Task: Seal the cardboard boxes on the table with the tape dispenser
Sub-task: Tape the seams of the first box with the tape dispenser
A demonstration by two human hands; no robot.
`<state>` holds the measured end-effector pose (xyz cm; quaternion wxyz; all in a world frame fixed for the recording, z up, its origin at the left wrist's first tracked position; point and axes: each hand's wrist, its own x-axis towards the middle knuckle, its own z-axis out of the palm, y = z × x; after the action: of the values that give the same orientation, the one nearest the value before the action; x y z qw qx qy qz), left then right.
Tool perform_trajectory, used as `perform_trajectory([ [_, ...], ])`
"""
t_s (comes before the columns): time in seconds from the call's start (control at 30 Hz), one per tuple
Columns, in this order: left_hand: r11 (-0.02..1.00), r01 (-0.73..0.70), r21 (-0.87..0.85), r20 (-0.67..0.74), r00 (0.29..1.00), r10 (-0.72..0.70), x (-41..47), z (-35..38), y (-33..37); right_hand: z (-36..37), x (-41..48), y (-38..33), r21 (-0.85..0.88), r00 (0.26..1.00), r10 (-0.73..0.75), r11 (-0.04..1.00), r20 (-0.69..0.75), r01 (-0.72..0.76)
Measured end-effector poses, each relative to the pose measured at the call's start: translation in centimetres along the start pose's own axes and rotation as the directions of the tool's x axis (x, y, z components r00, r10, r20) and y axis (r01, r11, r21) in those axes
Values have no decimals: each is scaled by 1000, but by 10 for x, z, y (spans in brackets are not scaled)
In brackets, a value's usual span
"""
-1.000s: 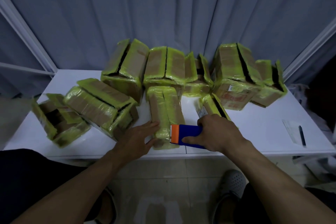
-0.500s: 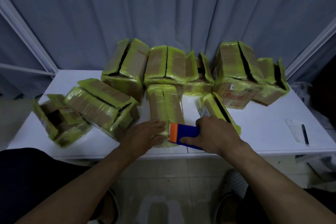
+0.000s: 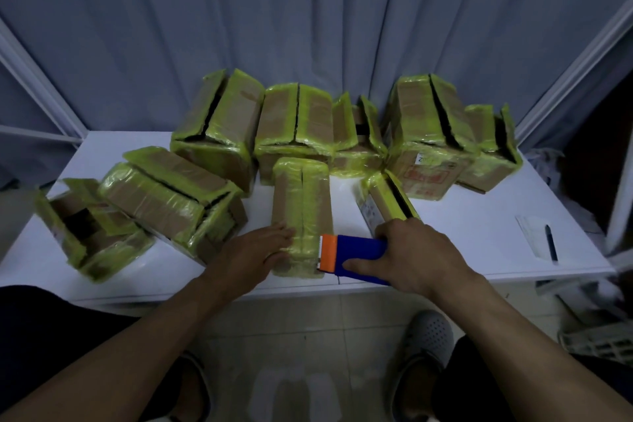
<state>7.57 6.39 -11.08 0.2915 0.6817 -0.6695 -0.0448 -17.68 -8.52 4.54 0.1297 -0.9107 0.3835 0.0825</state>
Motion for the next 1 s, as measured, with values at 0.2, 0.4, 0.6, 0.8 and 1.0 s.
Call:
perform_trajectory([
  [0.2,1000,1,24,23,1000,-2,-6,-15,1,18,13,-6,-21,999,-31,999,13,31],
  [0.4,979,-90,182,-6,996,93,-3,-15,14,28,16,-13,-19,998,-69,997,-5,69],
  [0.6,981,-144,131,-15,989,148,2,5,13,30,14,-11,-1,998,-55,998,-8,55],
  [0.8,992,-103,72,-2,995,103,5,5,4,31,6,-11,82,999,-50,995,-6,50],
  [1.0,995,-96,5,17,995,96,6,2,4,23,-8,-11,116,999,-40,992,-14,41],
])
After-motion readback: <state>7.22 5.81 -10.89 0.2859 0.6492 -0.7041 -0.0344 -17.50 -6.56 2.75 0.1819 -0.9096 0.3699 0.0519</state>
